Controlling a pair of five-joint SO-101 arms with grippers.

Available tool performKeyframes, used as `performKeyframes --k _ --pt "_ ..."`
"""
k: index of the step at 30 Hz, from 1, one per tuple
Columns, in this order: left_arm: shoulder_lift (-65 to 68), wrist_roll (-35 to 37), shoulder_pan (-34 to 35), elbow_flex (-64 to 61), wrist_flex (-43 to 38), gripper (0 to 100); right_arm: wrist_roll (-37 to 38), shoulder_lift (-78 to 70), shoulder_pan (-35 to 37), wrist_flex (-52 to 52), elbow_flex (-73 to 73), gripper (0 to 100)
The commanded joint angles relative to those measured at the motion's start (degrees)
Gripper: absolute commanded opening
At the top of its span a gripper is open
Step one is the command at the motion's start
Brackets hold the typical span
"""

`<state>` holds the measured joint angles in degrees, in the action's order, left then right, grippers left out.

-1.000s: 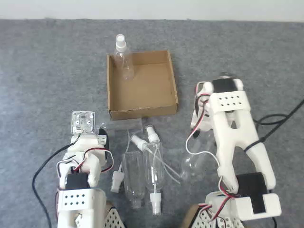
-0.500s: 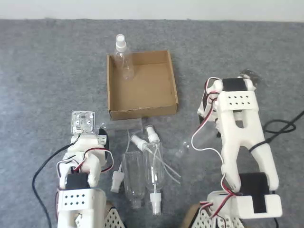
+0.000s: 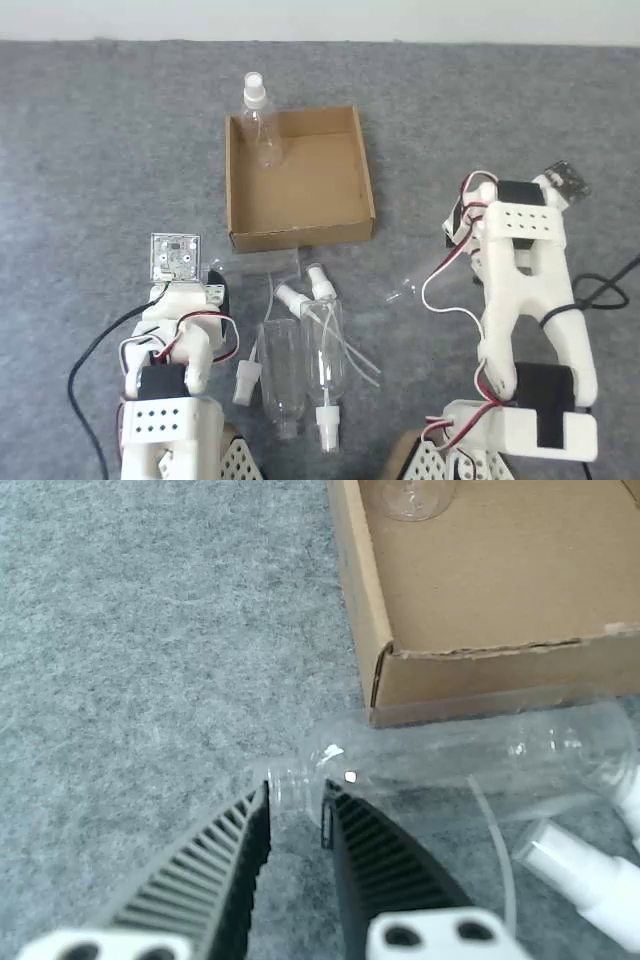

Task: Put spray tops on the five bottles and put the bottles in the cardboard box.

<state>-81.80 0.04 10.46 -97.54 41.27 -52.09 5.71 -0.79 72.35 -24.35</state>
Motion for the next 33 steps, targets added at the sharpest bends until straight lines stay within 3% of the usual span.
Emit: performKeyframes --k 1,10,16,33 --pt "-1.4 -0.4 0.2 0.6 0.3 8 -0.7 0.7 0.4 -1.5 -0.4 23.7" --pt "-1.4 -0.4 0.2 0.6 0.3 8 -0.1 1.4 0.7 -1.4 -0.1 20.9" --pt "-1.4 -0.4 0.2 0.6 0.3 8 5.5 4.4 0.6 -1.3 -0.2 20.9" --pt "-1.4 -0.4 0.2 0.6 0.3 8 35.9 21.1 0.7 9.2 -0.1 20.6"
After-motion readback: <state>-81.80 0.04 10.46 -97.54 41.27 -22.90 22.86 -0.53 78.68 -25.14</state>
